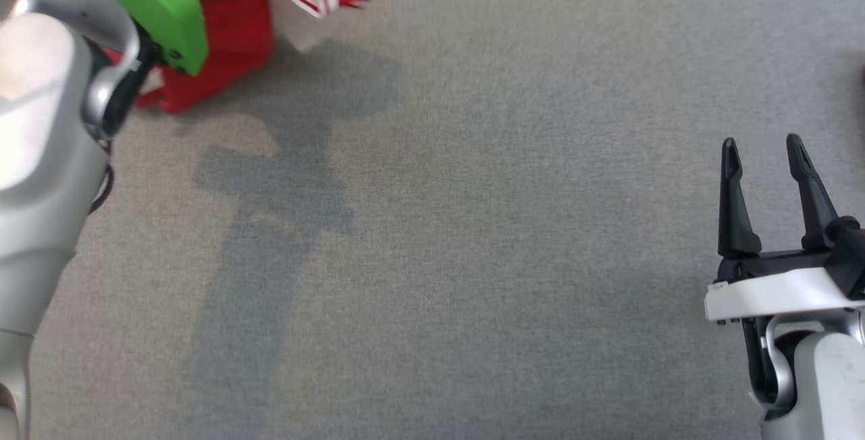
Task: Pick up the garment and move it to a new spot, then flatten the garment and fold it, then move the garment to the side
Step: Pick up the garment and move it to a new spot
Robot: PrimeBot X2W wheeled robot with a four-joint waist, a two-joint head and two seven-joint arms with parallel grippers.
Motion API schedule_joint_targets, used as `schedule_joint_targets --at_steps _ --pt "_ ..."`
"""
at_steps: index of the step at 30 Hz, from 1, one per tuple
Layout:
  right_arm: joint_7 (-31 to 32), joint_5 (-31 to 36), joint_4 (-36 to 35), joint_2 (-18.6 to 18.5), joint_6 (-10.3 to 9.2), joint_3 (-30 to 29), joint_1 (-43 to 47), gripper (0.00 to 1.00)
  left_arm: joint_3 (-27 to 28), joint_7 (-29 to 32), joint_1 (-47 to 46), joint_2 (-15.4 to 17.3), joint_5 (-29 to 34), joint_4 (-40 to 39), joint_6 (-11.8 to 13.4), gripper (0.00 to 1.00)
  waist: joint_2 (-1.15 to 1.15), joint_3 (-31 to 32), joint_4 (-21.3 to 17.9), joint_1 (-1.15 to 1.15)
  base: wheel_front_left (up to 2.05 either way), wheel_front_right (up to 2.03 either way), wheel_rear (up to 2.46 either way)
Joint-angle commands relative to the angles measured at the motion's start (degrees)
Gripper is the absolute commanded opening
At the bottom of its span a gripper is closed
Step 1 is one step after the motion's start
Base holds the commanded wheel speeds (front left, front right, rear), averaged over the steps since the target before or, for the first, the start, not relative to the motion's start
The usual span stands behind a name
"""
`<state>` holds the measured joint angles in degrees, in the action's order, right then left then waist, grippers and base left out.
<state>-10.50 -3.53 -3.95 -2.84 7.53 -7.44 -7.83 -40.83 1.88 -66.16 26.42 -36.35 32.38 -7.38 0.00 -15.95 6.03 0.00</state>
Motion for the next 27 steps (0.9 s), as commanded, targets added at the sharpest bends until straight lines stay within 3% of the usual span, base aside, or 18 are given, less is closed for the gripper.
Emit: schedule_joint_targets --at_steps 1,8,14,19,27 --pt "-0.5 -0.6 0.7 -0.1 -0.09 -0.3 1.2 1.0 -1.2 0.1 0.4 -0.7 -1.2 -1.6 -0.1 0.0 0.0 7.8 -4.2 0.0 0.0 0.0 0.0" --pt "-1.7 -1.7 3.6 -0.1 -0.09 -1.8 3.7 1.0 -4.2 -1.1 3.1 -7.1 -8.8 -10.1 -0.1 0.0 0.0 12.2 -7.9 0.0 0.0 0.0 0.0" --pt "-2.4 -2.8 5.1 -0.1 -0.09 -1.2 4.0 1.0 -5.2 -2.5 10.1 -12.2 -13.1 -10.5 1.2 0.0 0.0 11.7 -10.5 0.0 0.0 0.0 0.0" --pt "-3.2 -3.7 6.3 -0.1 -0.09 -1.0 3.4 1.0 -6.8 -5.6 17.5 -15.0 -13.9 -3.6 3.1 0.0 0.0 9.8 -11.6 0.0 0.0 0.0 0.0" --pt "-3.9 -3.7 7.5 -0.1 -0.09 -0.3 1.4 1.0 -7.8 -11.5 22.2 -15.2 -12.1 14.6 5.4 0.0 0.0 7.5 -12.6 0.0 0.0 0.0 0.0"
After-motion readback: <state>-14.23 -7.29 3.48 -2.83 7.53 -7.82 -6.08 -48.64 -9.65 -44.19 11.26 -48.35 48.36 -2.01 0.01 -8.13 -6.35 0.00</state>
